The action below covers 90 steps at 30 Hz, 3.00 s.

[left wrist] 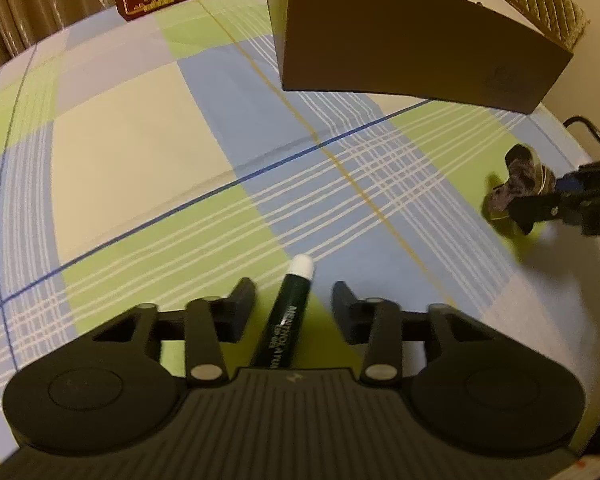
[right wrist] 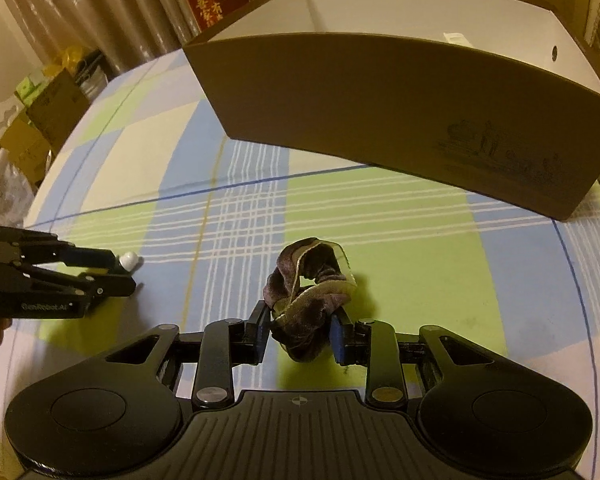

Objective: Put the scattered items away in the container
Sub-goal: 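Grasp the green lip balm tube with the left tool while the right tool grasps the brown hair tie, then carry the lip balm and hair tie with both tools into the brown box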

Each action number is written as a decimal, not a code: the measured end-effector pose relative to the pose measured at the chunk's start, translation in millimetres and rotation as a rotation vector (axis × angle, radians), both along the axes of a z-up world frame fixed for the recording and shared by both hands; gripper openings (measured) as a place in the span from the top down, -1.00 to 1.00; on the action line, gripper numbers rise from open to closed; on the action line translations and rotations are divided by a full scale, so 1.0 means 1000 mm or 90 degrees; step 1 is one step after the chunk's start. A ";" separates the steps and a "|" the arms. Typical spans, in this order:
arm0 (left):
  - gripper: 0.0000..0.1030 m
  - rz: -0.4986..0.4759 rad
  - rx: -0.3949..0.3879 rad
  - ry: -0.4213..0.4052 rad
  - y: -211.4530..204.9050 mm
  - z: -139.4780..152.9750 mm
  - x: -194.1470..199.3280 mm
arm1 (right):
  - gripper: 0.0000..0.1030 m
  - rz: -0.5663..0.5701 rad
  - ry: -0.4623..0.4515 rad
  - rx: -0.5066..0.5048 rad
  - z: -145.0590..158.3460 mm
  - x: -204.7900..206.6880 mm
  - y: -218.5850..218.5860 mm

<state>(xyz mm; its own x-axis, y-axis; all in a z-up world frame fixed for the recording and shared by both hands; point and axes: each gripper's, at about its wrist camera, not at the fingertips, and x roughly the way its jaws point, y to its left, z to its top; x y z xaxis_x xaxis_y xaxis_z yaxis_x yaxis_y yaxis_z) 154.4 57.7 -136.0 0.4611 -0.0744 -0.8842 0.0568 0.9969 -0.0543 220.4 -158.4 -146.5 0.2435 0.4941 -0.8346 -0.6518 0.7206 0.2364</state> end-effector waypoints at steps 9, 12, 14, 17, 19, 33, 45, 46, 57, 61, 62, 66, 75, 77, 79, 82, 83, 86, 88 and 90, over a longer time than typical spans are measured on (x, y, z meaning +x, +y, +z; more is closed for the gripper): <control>0.73 0.033 0.007 -0.007 -0.003 0.004 -0.017 | -0.19 0.017 -0.026 -0.001 0.001 -0.005 0.003; 0.72 0.036 0.006 -0.006 -0.004 0.004 -0.011 | -0.21 0.023 -0.030 -0.009 -0.002 -0.006 0.007; 0.72 0.037 0.008 -0.007 -0.004 0.004 -0.008 | -0.21 0.026 -0.034 -0.015 -0.003 -0.006 0.010; 0.74 0.035 0.016 -0.010 -0.007 0.003 -0.008 | -0.21 0.022 -0.040 -0.018 -0.006 -0.004 0.012; 0.75 0.043 0.019 -0.014 -0.010 0.003 -0.009 | -0.21 0.025 -0.048 -0.029 -0.009 -0.003 0.014; 0.77 0.052 0.004 -0.005 -0.023 0.009 -0.019 | 0.56 0.021 -0.051 -0.023 0.000 -0.003 -0.008; 0.77 0.041 0.010 -0.041 -0.051 0.038 -0.019 | 0.56 0.021 -0.048 0.002 0.015 0.004 -0.030; 0.77 0.038 0.010 -0.046 -0.053 0.041 -0.018 | 0.56 0.021 -0.049 0.006 0.016 0.005 -0.032; 0.77 0.021 0.001 -0.106 -0.073 0.076 -0.006 | 0.56 0.027 -0.068 0.025 0.034 0.018 -0.046; 0.77 0.012 -0.001 -0.124 -0.079 0.088 0.001 | 0.56 0.037 -0.078 0.031 0.042 0.023 -0.050; 0.77 0.009 0.000 -0.130 -0.080 0.092 0.003 | 0.56 0.039 -0.082 0.035 0.045 0.025 -0.051; 0.77 0.002 -0.005 -0.151 -0.082 0.105 0.014 | 0.56 0.045 -0.095 0.052 0.057 0.030 -0.055; 0.77 -0.029 0.002 -0.200 -0.093 0.135 0.042 | 0.56 0.065 -0.133 0.093 0.092 0.049 -0.053; 0.77 -0.036 0.003 -0.214 -0.095 0.143 0.051 | 0.56 0.065 -0.140 0.105 0.101 0.056 -0.052; 0.77 -0.042 0.001 -0.226 -0.096 0.150 0.060 | 0.56 0.065 -0.147 0.113 0.108 0.064 -0.051; 0.77 -0.053 0.009 -0.241 -0.098 0.159 0.077 | 0.56 0.064 -0.166 0.118 0.118 0.077 -0.046; 0.77 -0.055 0.010 -0.246 -0.098 0.162 0.084 | 0.56 0.064 -0.171 0.121 0.120 0.082 -0.044; 0.77 -0.056 0.003 -0.255 -0.096 0.171 0.105 | 0.56 0.060 -0.179 0.128 0.127 0.101 -0.037; 0.77 -0.054 -0.005 -0.259 -0.095 0.175 0.121 | 0.56 0.056 -0.183 0.129 0.130 0.115 -0.031; 0.77 -0.054 -0.011 -0.259 -0.096 0.177 0.137 | 0.56 0.054 -0.183 0.127 0.131 0.129 -0.025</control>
